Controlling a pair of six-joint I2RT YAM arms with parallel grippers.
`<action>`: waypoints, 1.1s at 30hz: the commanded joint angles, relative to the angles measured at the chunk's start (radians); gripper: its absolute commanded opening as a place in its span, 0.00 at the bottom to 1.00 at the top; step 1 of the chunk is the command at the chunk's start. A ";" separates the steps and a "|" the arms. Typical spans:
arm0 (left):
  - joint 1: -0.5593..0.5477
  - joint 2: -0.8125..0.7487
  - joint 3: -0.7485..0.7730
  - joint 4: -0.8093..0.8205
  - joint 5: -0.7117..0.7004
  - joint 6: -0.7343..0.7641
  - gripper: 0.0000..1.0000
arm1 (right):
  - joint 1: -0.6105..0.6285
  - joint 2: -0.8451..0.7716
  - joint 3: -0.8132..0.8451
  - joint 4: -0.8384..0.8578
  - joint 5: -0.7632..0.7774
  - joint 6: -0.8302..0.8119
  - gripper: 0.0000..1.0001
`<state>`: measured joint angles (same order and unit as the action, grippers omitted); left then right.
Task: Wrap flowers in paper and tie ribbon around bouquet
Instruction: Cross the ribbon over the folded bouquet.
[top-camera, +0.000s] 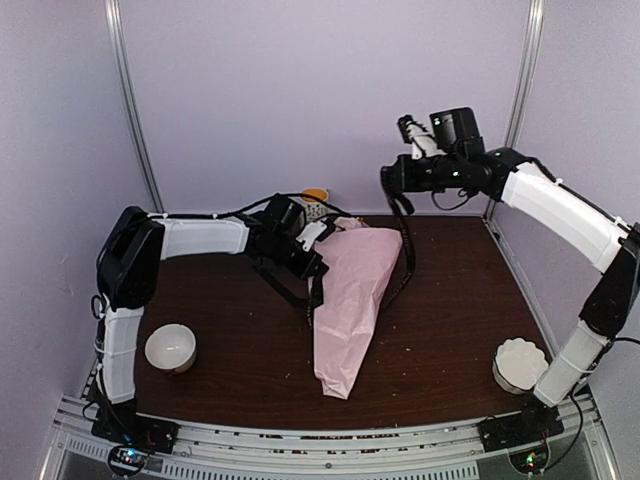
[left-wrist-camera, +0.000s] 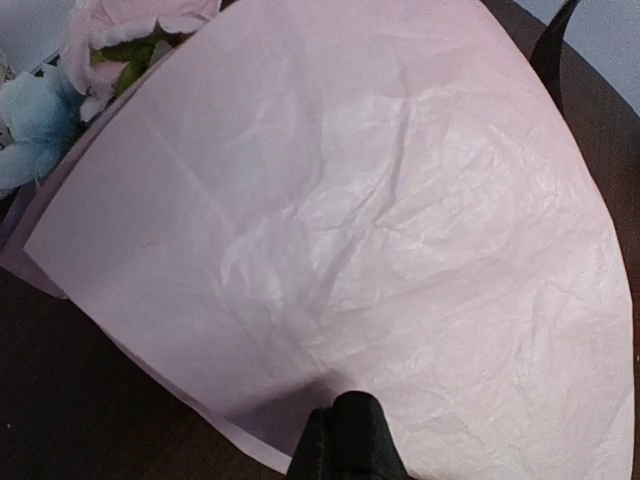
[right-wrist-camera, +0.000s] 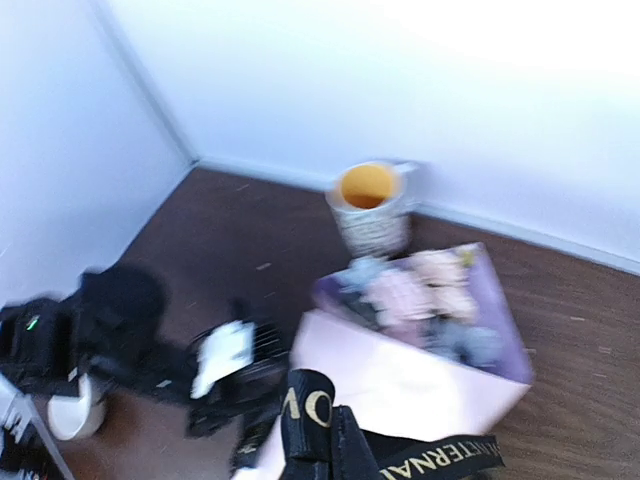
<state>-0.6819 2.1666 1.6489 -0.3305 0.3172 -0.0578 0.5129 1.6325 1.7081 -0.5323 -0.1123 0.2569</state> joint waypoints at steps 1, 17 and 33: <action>0.024 -0.071 -0.041 0.078 0.012 -0.010 0.00 | 0.134 0.043 -0.080 0.218 -0.278 -0.010 0.00; 0.043 -0.134 -0.073 -0.046 0.135 0.015 0.56 | 0.074 0.421 -0.149 0.225 -0.252 0.249 0.00; 0.278 -0.244 -0.243 -0.140 0.060 -0.106 0.64 | 0.102 0.545 0.002 0.168 -0.301 0.239 0.00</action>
<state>-0.4068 1.8660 1.4174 -0.4335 0.4080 -0.1272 0.6151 2.1410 1.6844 -0.3416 -0.4046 0.4953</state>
